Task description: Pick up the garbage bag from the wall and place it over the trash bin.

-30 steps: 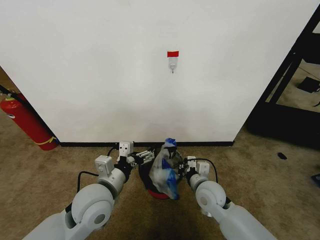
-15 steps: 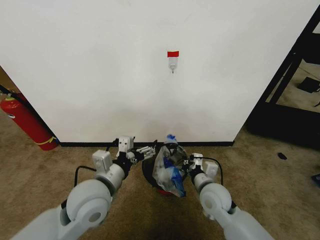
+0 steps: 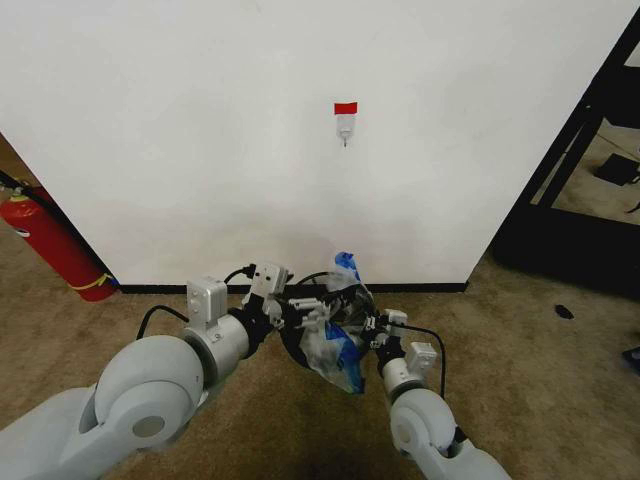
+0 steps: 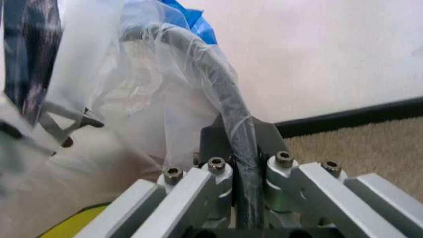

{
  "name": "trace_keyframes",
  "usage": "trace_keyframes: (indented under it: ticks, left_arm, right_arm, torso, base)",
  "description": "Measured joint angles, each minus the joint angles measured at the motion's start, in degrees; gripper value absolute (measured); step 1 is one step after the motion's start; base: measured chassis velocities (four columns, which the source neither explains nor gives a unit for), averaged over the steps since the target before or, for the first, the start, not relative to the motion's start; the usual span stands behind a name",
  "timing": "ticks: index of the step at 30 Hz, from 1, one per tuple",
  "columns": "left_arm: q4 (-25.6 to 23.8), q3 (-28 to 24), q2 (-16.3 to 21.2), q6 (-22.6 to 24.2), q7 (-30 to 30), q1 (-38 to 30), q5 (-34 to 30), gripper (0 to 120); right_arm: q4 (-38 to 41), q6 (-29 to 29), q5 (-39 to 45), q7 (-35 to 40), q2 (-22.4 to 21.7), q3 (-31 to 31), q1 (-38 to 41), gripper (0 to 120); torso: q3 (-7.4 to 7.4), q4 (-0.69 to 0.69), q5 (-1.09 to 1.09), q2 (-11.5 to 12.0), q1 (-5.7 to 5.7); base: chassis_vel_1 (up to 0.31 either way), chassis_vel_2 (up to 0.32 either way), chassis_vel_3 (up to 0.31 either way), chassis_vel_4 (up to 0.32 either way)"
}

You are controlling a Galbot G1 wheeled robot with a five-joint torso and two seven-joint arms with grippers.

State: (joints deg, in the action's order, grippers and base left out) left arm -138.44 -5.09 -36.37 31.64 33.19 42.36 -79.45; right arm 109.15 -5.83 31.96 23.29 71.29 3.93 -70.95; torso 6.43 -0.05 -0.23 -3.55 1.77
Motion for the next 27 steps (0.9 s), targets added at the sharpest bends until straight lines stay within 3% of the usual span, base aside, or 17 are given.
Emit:
trace_keyframes:
  ticks: [6, 12, 17, 22, 25, 27]
  left_arm:
    - [8.41, -12.8, -5.52, 1.2, 1.3, -12.52, -1.15, 100]
    - [14.28, -20.95, -8.28, 3.23, 0.91, -19.62, -1.56, 95]
    - [16.5, -23.21, -10.11, 3.64, 0.87, -21.86, -1.52, 93]
    - [18.77, -24.22, -11.09, 3.05, -0.07, -22.69, -1.02, 77]
    - [19.28, -24.58, -11.16, 2.85, -0.7, -22.83, -0.97, 62]
    - [19.35, -24.64, -11.17, 2.73, -0.84, -22.83, -0.96, 59]
  right_arm:
    - [1.11, 0.27, -1.04, -0.21, -1.42, 0.58, -1.14, 1]
    - [1.9, -0.15, -0.98, -0.06, -1.96, 0.74, -1.63, 1]
    - [2.18, -0.3, -0.69, 0.09, -2.5, 0.8, -1.92, 1]
    - [2.4, -0.46, -0.1, 0.23, -3.14, 1.0, -1.98, 1]
    - [2.43, -0.61, 0.3, 0.35, -3.42, 1.11, -1.84, 1]
    - [2.43, -0.62, 0.39, 0.36, -3.42, 1.1, -1.76, 1]
  torso:
    - [0.01, -0.05, 0.0, 0.0, 0.0]
    - [0.01, -0.02, 0.02, 0.0, 0.0]
    - [0.0, -0.03, 0.02, 0.0, 0.0]
    - [0.01, -0.03, 0.0, 0.0, 0.0]
    - [0.0, -0.03, 0.0, 0.0, 0.0]
    - [0.0, -0.02, 0.01, 0.0, 0.0]
  base:
    - [0.0, 0.0, 0.0, 0.0]
    - [0.0, 0.0, 0.0, 0.0]
    - [0.0, 0.0, 0.0, 0.0]
    - [0.0, 0.0, 0.0, 0.0]
    - [0.0, 0.0, 0.0, 0.0]
    - [0.0, 0.0, 0.0, 0.0]
